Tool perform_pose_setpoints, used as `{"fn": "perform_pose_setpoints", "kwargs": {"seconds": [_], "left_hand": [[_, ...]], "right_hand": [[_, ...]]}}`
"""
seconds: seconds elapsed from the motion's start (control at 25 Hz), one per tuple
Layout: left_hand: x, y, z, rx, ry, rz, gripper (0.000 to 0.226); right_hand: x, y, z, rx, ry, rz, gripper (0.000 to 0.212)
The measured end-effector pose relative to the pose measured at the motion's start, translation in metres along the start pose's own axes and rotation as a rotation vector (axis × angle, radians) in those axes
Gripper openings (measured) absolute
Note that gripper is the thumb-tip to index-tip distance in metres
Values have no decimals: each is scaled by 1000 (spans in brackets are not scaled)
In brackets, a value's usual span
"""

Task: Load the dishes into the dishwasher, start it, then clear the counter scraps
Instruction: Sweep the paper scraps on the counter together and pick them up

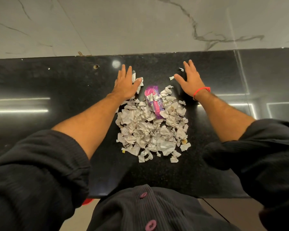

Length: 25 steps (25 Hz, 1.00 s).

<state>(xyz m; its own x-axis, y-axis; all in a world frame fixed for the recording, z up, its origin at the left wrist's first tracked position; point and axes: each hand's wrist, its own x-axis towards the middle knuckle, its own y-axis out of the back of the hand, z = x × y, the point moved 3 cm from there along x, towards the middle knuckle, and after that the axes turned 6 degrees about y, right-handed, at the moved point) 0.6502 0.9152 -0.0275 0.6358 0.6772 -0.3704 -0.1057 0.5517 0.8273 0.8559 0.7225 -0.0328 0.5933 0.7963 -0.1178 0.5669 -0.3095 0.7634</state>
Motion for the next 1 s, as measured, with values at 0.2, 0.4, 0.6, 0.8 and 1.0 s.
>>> {"fn": "perform_pose_setpoints", "kwargs": {"seconds": [0.2, 0.4, 0.6, 0.8, 1.0], "left_hand": [[-39, -33, 1, -6, -147, -5, 68], [-81, -37, -16, -71, -320, -93, 56], [-117, -15, -46, -147, -279, 96, 59], [-159, -56, -41, -253, -130, 147, 67], [-174, -102, 24, -679, -100, 164, 62]], "right_hand": [[-27, -49, -42, -72, 220, -170, 66], [-83, -66, -66, 61, 431, -301, 48], [-121, -20, -42, 148, 297, 55, 48], [-169, -50, -23, 156, 117, 73, 67], [-154, -90, -70, 148, 226, -27, 55]]}}
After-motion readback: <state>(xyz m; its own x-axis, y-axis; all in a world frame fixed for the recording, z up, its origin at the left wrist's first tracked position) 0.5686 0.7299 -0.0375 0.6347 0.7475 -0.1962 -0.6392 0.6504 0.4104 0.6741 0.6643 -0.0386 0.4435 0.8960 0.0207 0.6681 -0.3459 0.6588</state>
